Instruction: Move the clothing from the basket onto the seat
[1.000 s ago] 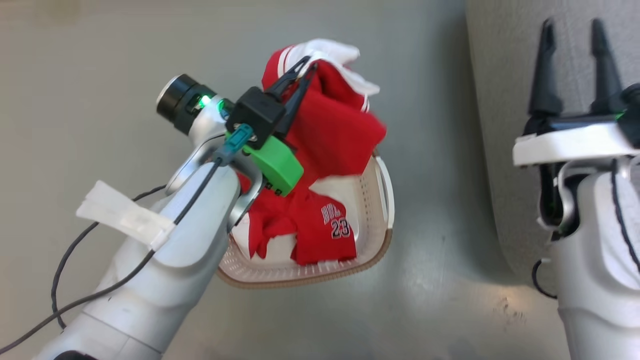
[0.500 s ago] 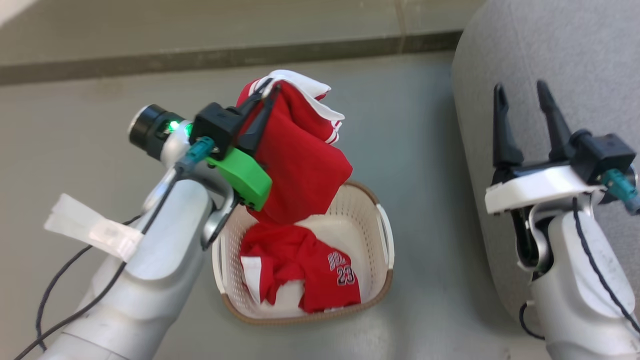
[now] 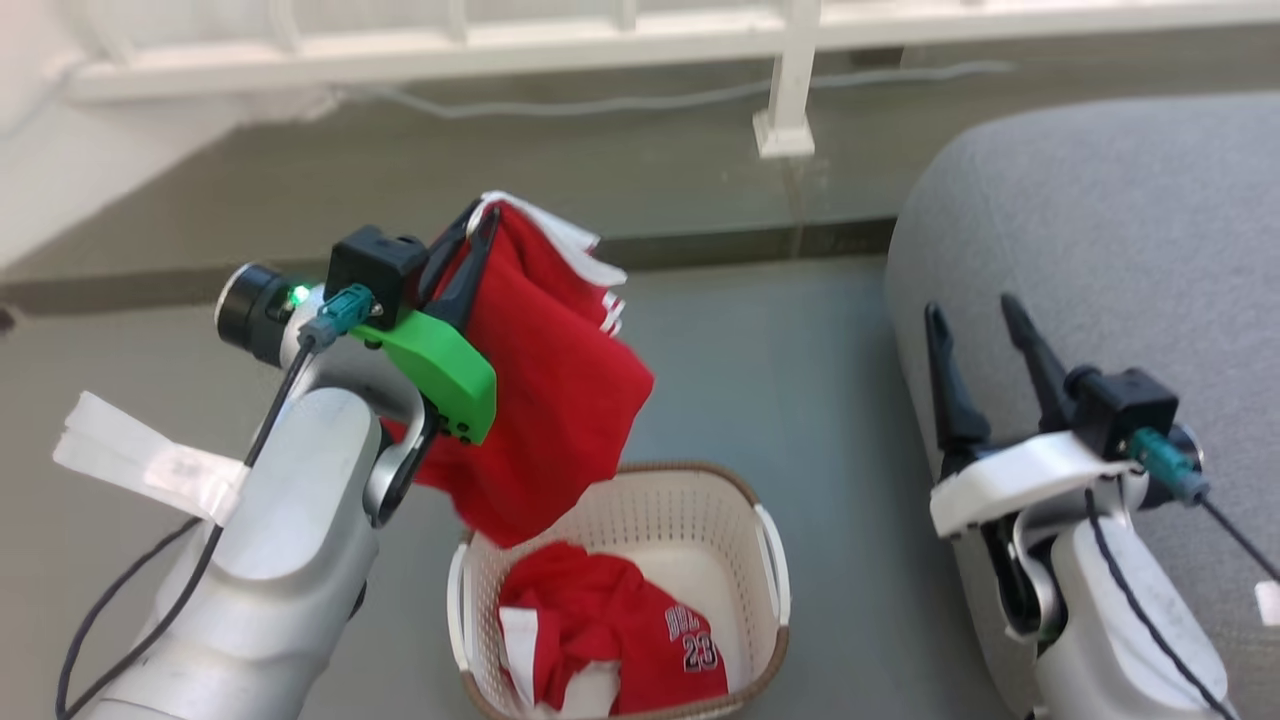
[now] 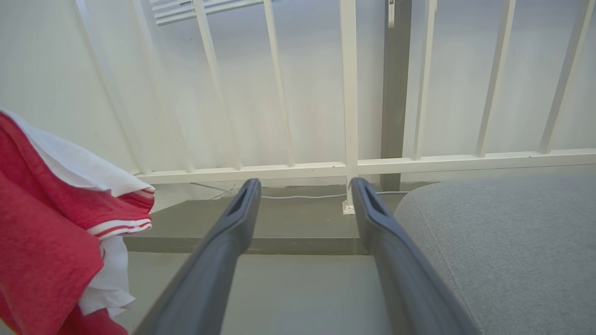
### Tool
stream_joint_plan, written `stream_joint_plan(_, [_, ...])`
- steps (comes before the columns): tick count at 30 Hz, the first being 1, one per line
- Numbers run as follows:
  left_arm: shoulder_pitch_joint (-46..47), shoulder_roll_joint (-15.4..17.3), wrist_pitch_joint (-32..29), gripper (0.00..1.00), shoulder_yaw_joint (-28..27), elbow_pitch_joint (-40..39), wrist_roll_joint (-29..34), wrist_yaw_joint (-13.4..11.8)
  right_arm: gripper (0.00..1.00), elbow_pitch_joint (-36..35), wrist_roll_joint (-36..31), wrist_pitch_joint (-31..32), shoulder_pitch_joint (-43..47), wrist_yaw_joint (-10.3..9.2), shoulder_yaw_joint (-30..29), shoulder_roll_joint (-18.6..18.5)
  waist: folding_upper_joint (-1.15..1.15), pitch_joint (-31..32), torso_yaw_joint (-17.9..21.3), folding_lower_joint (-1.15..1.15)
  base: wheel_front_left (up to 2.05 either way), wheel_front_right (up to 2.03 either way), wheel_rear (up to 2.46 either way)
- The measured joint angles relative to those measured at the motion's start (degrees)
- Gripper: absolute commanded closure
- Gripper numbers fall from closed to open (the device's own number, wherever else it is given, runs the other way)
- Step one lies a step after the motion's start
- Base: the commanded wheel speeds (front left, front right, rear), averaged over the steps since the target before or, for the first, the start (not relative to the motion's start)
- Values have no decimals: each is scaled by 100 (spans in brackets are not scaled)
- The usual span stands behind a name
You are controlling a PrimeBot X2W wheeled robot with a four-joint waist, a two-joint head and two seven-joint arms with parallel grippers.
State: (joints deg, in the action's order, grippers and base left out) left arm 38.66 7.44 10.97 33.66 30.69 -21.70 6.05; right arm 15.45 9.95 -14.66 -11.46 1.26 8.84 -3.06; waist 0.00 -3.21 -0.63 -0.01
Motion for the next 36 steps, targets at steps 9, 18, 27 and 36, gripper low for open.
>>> stream_joint_plan(9, [-17, -8, -344, 100, -2, -212, -194, 7, 0, 113, 7, 0, 181, 70, 298, 3, 0, 562, 31, 0, 0, 0, 0])
stream_joint_plan(18, [-19, -124, -554, 100, 18, -420, -275, 7, 0, 218, 19, 0, 191, 349, 1044, -7, 0, 684, 77, 0, 0, 0, 0])
stream_joint_plan(27, [-21, -288, -701, 100, 211, -654, -276, 7, 0, 388, 21, 0, -12, 531, 2013, -23, 0, 655, -37, 0, 0, 0, 0])
stream_joint_plan(36, [-21, -310, -793, 100, 372, -892, -276, 7, 0, 628, 51, 0, -553, 580, 2777, -30, 0, 618, -228, 0, 0, 0, 0])
